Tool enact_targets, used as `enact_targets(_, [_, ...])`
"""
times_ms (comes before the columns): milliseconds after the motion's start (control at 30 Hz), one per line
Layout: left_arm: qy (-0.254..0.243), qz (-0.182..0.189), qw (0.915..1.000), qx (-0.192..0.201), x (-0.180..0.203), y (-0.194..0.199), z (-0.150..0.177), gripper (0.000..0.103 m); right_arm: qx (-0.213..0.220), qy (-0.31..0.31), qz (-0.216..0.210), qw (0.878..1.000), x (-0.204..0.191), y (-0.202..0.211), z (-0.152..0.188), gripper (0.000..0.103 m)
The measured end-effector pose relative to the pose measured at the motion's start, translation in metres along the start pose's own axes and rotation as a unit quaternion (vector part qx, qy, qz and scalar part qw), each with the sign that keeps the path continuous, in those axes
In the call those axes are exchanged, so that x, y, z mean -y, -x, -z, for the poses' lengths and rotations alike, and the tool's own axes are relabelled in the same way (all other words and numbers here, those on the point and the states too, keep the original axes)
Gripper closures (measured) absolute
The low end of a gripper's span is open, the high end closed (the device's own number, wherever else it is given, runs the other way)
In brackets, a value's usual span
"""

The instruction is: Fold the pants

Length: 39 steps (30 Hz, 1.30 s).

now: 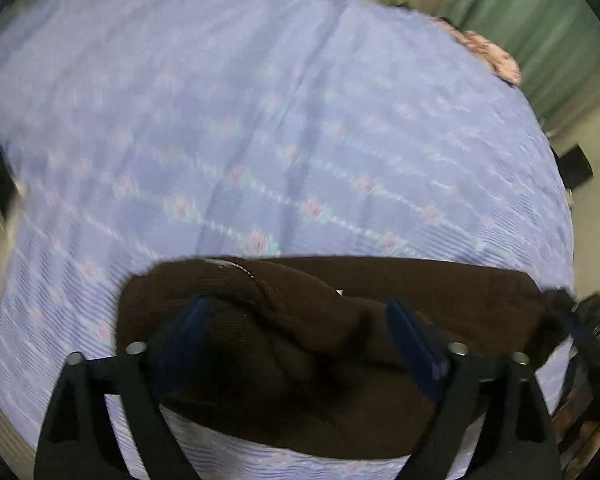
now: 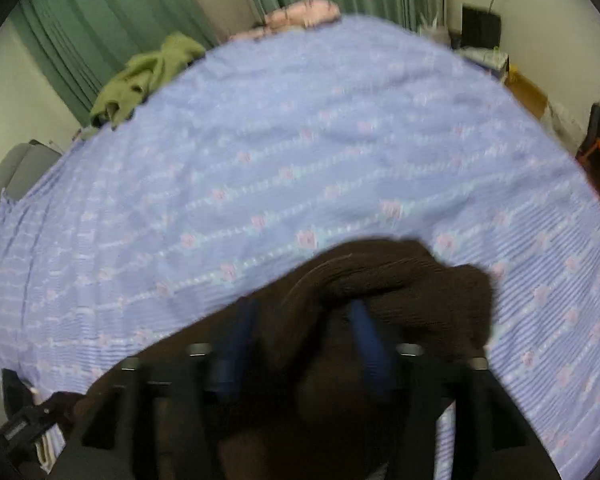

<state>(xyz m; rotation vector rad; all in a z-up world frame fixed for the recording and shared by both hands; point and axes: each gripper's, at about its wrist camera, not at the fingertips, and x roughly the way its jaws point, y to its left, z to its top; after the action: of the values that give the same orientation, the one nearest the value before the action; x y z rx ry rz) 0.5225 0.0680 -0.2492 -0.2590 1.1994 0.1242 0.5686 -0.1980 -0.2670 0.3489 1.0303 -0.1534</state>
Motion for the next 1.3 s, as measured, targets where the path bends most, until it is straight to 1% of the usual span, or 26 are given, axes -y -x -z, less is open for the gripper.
enact_targets(100, [-0.058,0.01,0.9977,0.034,0.013,0.033,-0.002,0.003,0.046,0.019,0.011,0.999,0.0,0.043,-0.001,0.032])
enact_targets(133, [-0.091,0.024,0.9946,0.045,0.021,0.041,-0.003,0.002,0.061,0.021,0.01,0.998,0.002,0.056,0.0,0.031])
enact_targets(167, [-0.123,0.038,0.9906,0.047,0.029,0.044,-0.005,0.002,0.076,0.024,0.012,0.997,0.005,0.07,0.002,0.026])
enact_targets(200, [-0.163,0.061,0.9837,0.045,0.037,0.045,-0.006,0.002,0.089,0.027,0.022,0.995,0.009,0.08,0.005,0.022])
enact_targets(267, [-0.248,0.12,0.961,0.026,0.06,0.039,-0.007,0.002,0.102,0.04,0.046,0.993,0.021,0.094,0.012,0.022])
enact_targets(333, [-0.321,0.162,0.9331,-0.001,0.085,0.024,-0.003,0.003,0.098,0.054,0.062,0.992,0.035,0.093,0.02,0.022])
enact_targets(367, [-0.352,0.171,0.92,-0.022,0.098,0.013,0.0,0.004,0.087,0.058,0.071,0.992,0.043,0.09,0.023,0.022])
enact_targets(433, [-0.384,0.189,0.9021,-0.052,0.115,-0.007,0.006,0.007,0.07,0.052,0.068,0.994,0.062,0.081,0.029,0.022])
enact_targets(467, [-0.392,0.194,0.8969,-0.065,0.122,-0.017,0.008,0.008,0.064,0.045,0.067,0.995,0.07,0.076,0.032,0.022])
enact_targets(533, [-0.402,0.19,0.8912,-0.088,0.134,-0.041,0.007,0.015,0.045,0.031,0.061,0.997,0.085,0.061,0.035,0.022])
enact_targets(600, [-0.401,0.188,0.8903,-0.104,0.14,-0.063,0.006,0.021,0.035,0.018,0.05,0.998,0.095,0.048,0.038,0.022])
enact_targets(667, [-0.391,0.192,0.8908,-0.128,0.142,-0.082,0.004,0.026,0.016,0.0,0.035,0.999,0.103,0.028,0.04,0.022])
enact_targets(733, [-0.387,0.189,0.8895,-0.152,0.144,-0.1,0.004,0.045,-0.007,-0.022,0.023,0.999,0.111,0.007,0.039,0.026])
enact_targets(767, [-0.39,0.187,0.8875,-0.159,0.145,-0.105,0.006,0.051,-0.012,-0.029,0.017,0.999,0.113,0.0,0.039,0.031])
enact_targets(800, [-0.393,0.187,0.8863,-0.16,0.145,-0.105,0.009,0.071,-0.015,-0.037,0.015,0.999,0.115,-0.006,0.038,0.035])
enact_targets(833, [-0.391,0.185,0.8879,-0.158,0.145,-0.106,0.008,0.087,-0.016,-0.045,0.01,0.999,0.116,-0.01,0.038,0.037])
enact_targets(867, [-0.384,0.186,0.8911,-0.155,0.145,-0.105,0.004,0.087,-0.016,-0.051,0.005,0.999,0.118,-0.014,0.036,0.045])
enact_targets(900, [-0.371,0.198,0.895,-0.149,0.144,-0.101,-0.001,0.087,-0.015,-0.055,0.002,0.998,0.119,-0.015,0.034,0.054])
enact_targets(967, [-0.348,0.218,0.9031,-0.125,0.142,-0.091,-0.012,0.087,-0.011,-0.06,-0.005,0.998,0.118,-0.017,0.029,0.07])
enact_targets(1000, [-0.342,0.218,0.9064,-0.117,0.142,-0.088,-0.017,0.087,-0.009,-0.058,0.005,0.998,0.117,-0.018,0.027,0.073])
enact_targets(1067, [-0.341,0.202,0.9122,-0.104,0.144,-0.092,-0.023,0.087,0.006,-0.056,0.023,0.998,0.115,-0.015,0.021,0.076])
enact_targets(1100, [-0.334,0.196,0.9158,-0.106,0.144,-0.098,-0.026,0.087,0.01,-0.066,0.025,0.997,0.117,-0.013,0.018,0.076])
enact_targets(1133, [-0.324,0.191,0.9191,-0.119,0.143,-0.108,-0.028,0.087,0.008,-0.077,0.02,0.997,0.118,-0.014,0.014,0.076])
enact_targets(1233, [-0.286,0.175,0.9305,-0.147,0.137,-0.135,-0.03,0.086,-0.033,-0.08,0.043,0.995,0.115,-0.036,0.007,0.075])
enact_targets(1267, [-0.277,0.17,0.9341,-0.147,0.135,-0.139,-0.031,0.084,-0.036,-0.077,0.052,0.995,0.113,-0.041,0.005,0.073])
enact_targets(1300, [-0.267,0.162,0.9388,-0.145,0.133,-0.142,-0.033,0.079,-0.034,-0.074,0.054,0.995,0.112,-0.043,0.003,0.067])
